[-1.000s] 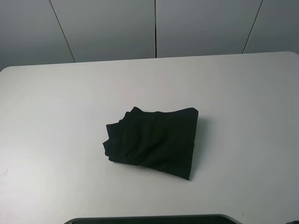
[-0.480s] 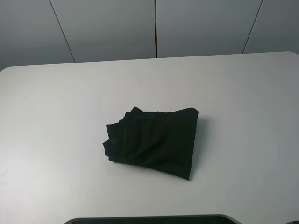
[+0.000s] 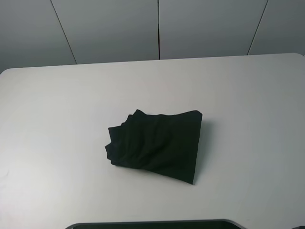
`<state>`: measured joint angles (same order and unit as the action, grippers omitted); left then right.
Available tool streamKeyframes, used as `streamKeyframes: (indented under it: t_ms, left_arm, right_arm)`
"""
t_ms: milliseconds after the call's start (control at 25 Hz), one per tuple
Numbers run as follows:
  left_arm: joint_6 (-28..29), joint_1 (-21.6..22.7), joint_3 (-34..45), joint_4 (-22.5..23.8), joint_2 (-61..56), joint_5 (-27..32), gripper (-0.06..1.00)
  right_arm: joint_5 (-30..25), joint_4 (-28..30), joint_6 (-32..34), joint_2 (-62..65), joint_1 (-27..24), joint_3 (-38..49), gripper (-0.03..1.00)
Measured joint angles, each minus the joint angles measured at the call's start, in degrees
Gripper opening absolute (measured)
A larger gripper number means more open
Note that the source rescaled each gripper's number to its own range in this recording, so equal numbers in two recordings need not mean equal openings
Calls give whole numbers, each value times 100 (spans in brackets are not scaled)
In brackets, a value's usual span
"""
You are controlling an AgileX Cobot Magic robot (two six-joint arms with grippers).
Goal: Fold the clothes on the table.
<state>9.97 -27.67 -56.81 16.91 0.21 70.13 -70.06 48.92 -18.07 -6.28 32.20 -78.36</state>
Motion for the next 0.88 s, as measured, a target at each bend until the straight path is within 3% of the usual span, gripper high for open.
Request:
streamKeyframes:
  t_ms: [200, 360, 480, 600, 760, 880]
  left_arm:
    - [-50, 458, 0, -360, 0, 0, 71]
    - [-650, 1319, 0, -661, 0, 0, 71]
    - [-1149, 2048, 0, -766, 0, 0, 71]
    - [-1233, 2597, 0, -1105, 0, 0, 71]
    - [-1208, 2703, 0, -1691, 0, 0, 71]
    - [-1208, 2703, 120, -1691, 0, 0, 71]
  right_arm:
    - [-12, -116, 37, 548, -1019, 0, 74]
    - [-12, -915, 139, 675, -1851, -13, 74]
    - [-12, -1953, 183, 675, -2355, 115, 74]
    - [23, -3166, 195, 675, -2797, 594, 74]
    - [23, -4845, 181, 665, -3301, 1641, 74]
    - [12, -5520, 181, 665, -3352, 2558, 74]
